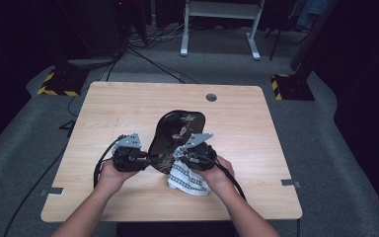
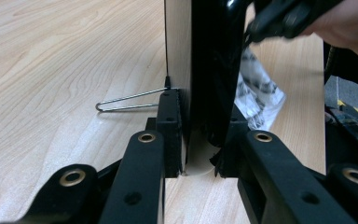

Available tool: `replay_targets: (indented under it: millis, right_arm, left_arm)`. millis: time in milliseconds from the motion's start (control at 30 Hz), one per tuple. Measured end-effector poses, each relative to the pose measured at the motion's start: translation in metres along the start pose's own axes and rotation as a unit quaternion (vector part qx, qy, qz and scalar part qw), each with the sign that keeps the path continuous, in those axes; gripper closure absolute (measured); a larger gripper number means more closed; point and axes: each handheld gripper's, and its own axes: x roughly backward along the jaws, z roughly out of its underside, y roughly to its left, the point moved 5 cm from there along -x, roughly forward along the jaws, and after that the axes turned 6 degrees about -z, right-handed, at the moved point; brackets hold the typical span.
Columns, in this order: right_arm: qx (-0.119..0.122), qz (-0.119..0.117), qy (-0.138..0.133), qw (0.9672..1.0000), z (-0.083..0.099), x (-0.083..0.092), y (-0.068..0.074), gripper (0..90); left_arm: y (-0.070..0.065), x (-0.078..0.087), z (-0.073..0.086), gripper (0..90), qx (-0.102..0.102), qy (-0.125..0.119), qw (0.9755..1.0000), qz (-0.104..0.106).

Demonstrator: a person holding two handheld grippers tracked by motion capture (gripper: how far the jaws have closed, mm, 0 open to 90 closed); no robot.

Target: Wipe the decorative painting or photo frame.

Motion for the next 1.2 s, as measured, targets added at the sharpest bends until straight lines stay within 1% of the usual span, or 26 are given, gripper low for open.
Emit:
replay_targets:
  millis: [33, 133, 267, 367, 433, 500, 600, 700, 800, 833, 900, 1000, 1067, 1100, 1133, 1200]
  right_arm:
    - [-0.001, 0.001, -0.009, 1.0000, -0.003, 0.003, -0.001, 79.3]
    - [-0.002, 0.001, -0.013, 0.9999, -0.001, 0.002, -0.001, 79.4]
    - [-0.008, -0.006, 0.006, 0.9999, 0.013, -0.012, 0.001, 79.4]
    - [-0.010, -0.007, 0.017, 0.9998, 0.021, -0.019, 0.002, 79.2]
    - [-0.006, -0.005, 0.022, 0.9997, 0.019, -0.018, 0.002, 79.2]
    - [-0.004, -0.004, 0.020, 0.9998, 0.016, -0.015, 0.001, 79.2]
    - [-0.003, 0.006, -0.002, 1.0000, 0.001, 0.001, -0.003, 79.3]
    - [-0.003, 0.012, -0.020, 0.9997, -0.006, 0.012, -0.008, 79.2]
    - [-0.007, 0.013, -0.022, 0.9996, -0.003, 0.011, -0.009, 79.3]
    - [-0.010, 0.014, -0.020, 0.9997, 0.000, 0.009, -0.010, 79.3]
    - [-0.017, 0.009, -0.009, 0.9998, 0.011, 0.000, -0.010, 79.4]
    - [-0.024, 0.006, 0.001, 0.9997, 0.019, -0.007, -0.011, 79.4]
    - [-0.023, 0.006, 0.004, 0.9997, 0.020, -0.008, -0.011, 79.3]
    - [-0.019, 0.009, 0.013, 0.9997, 0.019, -0.008, -0.010, 79.3]
    - [-0.016, 0.010, 0.015, 0.9997, 0.017, -0.006, -0.010, 79.3]
    - [-0.015, 0.013, 0.009, 0.9998, 0.012, -0.001, -0.012, 79.3]
  left_arm:
    - [0.001, 0.000, 0.000, 76.3, 0.003, -0.001, 1.0000, 0.001]
    - [0.001, 0.000, 0.000, 76.3, 0.003, -0.003, 1.0000, 0.002]
    - [0.001, 0.000, 0.000, 76.2, 0.005, -0.003, 1.0000, 0.003]
    - [0.000, 0.000, 0.000, 76.2, 0.004, -0.002, 1.0000, 0.001]
    - [0.001, 0.000, 0.000, 76.2, 0.003, -0.002, 1.0000, 0.003]
    - [0.001, 0.000, 0.000, 76.2, 0.004, -0.001, 1.0000, 0.003]
    - [0.001, 0.000, 0.000, 76.2, 0.004, -0.001, 1.0000, 0.003]
    - [0.001, 0.000, 0.000, 75.8, 0.007, -0.003, 0.9999, 0.007]
    - [0.001, -0.001, 0.000, 75.6, 0.008, -0.003, 0.9999, 0.008]
    - [0.001, -0.001, 0.000, 75.6, 0.009, -0.003, 0.9999, 0.008]
    - [0.001, -0.001, 0.000, 75.7, 0.008, -0.003, 0.9999, 0.008]
    - [0.001, -0.001, 0.000, 75.6, 0.008, -0.003, 0.9999, 0.006]
    - [0.001, -0.001, 0.000, 75.7, 0.007, -0.002, 0.9999, 0.006]
    - [0.001, -0.001, 0.000, 75.7, 0.007, -0.002, 1.0000, 0.005]
    - [0.001, -0.001, 0.000, 75.7, 0.006, -0.001, 1.0000, 0.005]
    - [0.001, -0.001, 0.000, 75.7, 0.007, -0.001, 1.0000, 0.005]
